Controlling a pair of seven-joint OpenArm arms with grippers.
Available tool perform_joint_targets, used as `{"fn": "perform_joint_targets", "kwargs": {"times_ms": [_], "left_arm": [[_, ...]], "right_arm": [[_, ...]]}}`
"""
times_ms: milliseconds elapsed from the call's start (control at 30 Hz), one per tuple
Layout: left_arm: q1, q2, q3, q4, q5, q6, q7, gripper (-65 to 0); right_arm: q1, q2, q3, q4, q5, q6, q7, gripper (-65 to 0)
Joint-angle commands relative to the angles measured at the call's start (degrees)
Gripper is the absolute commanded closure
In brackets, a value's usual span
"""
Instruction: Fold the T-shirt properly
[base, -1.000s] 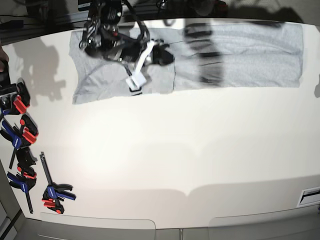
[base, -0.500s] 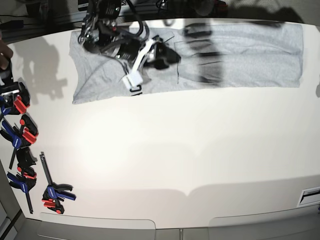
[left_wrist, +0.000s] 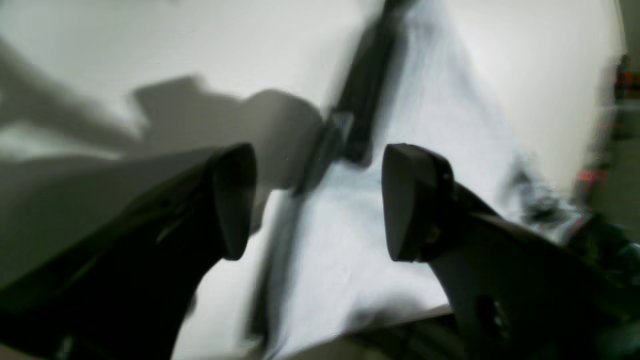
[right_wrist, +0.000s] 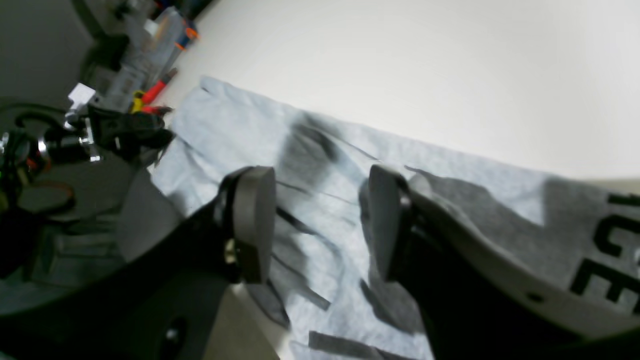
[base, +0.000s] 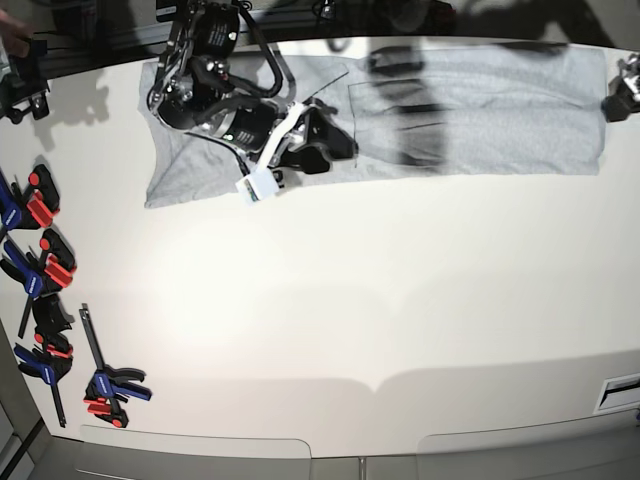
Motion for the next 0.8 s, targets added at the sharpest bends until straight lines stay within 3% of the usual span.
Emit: {"fn": "perform_joint_targets", "kwargs": {"times_ms": [0, 200, 267, 333, 400, 433, 500, 600, 767], "left_arm": [[-0.57, -0.66, -0.22, 0.72, -0.13, -0.28, 0.2, -37.0], [-1.99, 3.17, -0.11, 0.74, 0.2, -0.28, 1.92, -36.9], [-1.97, 3.26, -0.11, 0.74, 0.17, -0.28, 1.92, -32.8], [-1.95, 3.23, -0.11, 0.74, 0.17, -0.28, 1.92, -22.2], [-1.95, 3.23, -0.11, 0.74, -1.09, -0.28, 1.92, -3.8], [-1.95, 3.17, -0.11, 0.74, -2.4, -0.28, 1.95, 0.0], [-1.97, 2.73, -0.13, 0.83, -6.57, -0.28, 2.45, 0.0], [-1.9, 2.67, -1.62, 3.56, -6.57, -0.28, 7.41, 0.0], [2.99, 5.03, -3.69, 21.09, -6.57, -0.28, 9.51, 0.0]], "right_arm": [[0.57, -0.04, -0.02, 1.09, 1.49, 0.52, 1.46, -28.6], [0.57, -0.04, -0.02, 1.09, 1.42, 0.52, 1.46, -28.6], [0.57, -0.04, -0.02, 1.09, 1.42, 0.52, 1.51, -28.6], [0.57, -0.02, -0.02, 1.09, 1.42, 0.52, 1.68, -28.6], [0.59, -0.02, -0.02, 1.09, 1.4, 0.52, 1.7, -28.6], [0.72, -0.02, -0.02, 1.09, 1.38, 0.52, 1.73, -28.6], [1.07, 0.0, 0.04, 1.09, 0.98, 0.52, 1.81, -28.6], [2.36, -0.02, 1.75, 1.11, -0.13, 0.52, 1.84, -28.3], [2.97, 0.57, 10.82, 1.11, -0.07, 0.52, 1.97, -28.3]]}}
